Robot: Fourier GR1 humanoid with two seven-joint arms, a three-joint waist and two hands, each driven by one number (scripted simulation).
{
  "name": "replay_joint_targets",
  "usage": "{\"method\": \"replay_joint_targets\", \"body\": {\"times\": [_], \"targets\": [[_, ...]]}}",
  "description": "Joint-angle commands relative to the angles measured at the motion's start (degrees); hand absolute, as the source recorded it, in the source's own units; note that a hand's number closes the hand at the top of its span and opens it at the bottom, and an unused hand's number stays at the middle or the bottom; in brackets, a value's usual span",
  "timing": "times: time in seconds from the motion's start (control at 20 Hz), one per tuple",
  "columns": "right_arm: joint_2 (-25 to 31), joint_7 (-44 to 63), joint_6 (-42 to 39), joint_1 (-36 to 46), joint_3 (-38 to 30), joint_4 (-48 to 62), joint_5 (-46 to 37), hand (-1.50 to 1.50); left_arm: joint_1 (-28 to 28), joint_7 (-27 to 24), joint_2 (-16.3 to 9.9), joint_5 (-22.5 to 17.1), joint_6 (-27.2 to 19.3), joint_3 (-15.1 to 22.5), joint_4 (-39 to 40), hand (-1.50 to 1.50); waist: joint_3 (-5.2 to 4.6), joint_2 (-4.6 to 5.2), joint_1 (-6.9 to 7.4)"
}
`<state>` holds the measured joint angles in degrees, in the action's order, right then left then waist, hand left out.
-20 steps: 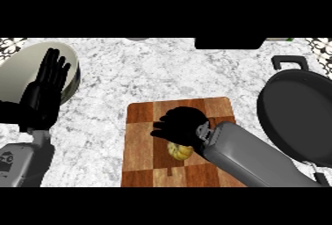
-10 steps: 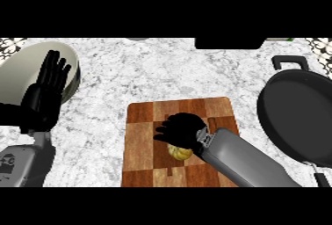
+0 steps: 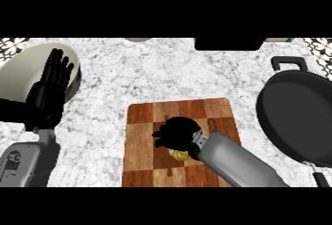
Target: Pick the squash from the cutting board and place it in the pot
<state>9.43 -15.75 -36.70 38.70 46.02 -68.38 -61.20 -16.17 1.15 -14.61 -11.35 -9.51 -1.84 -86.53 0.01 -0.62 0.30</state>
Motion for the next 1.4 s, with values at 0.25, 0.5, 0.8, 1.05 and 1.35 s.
{"method": "replay_joint_targets", "body": {"times": [0.25,0.5,0.8,1.05,1.35], "targets": [[-2.55,-5.43,2.43,-2.93,3.20,1.70,-3.86,1.50,-2.43,3.90,1.04,1.69,-2.05,0.36,-1.61,0.00,0.01,0.60,-0.05],[-1.65,-4.51,6.65,-4.53,0.78,-4.10,-8.85,1.50,1.78,1.82,-0.64,-0.60,2.76,-2.29,-2.29,0.00,-0.01,0.55,-0.04],[-5.18,8.63,4.74,-15.84,-2.77,-22.97,-7.86,1.50,0.33,0.68,0.39,0.74,0.98,-2.52,0.13,0.00,0.01,-0.13,-2.20],[-9.31,19.73,17.20,-33.75,0.57,-33.92,-7.51,1.50,2.02,1.45,0.00,1.01,-0.81,-3.85,-0.78,0.00,0.24,-1.60,-5.70],[-7.37,32.11,24.38,-42.41,1.87,-55.34,-16.23,1.50,3.81,0.20,-0.42,1.35,-0.41,-4.18,-1.10,0.00,0.05,-1.29,-5.61]]}}
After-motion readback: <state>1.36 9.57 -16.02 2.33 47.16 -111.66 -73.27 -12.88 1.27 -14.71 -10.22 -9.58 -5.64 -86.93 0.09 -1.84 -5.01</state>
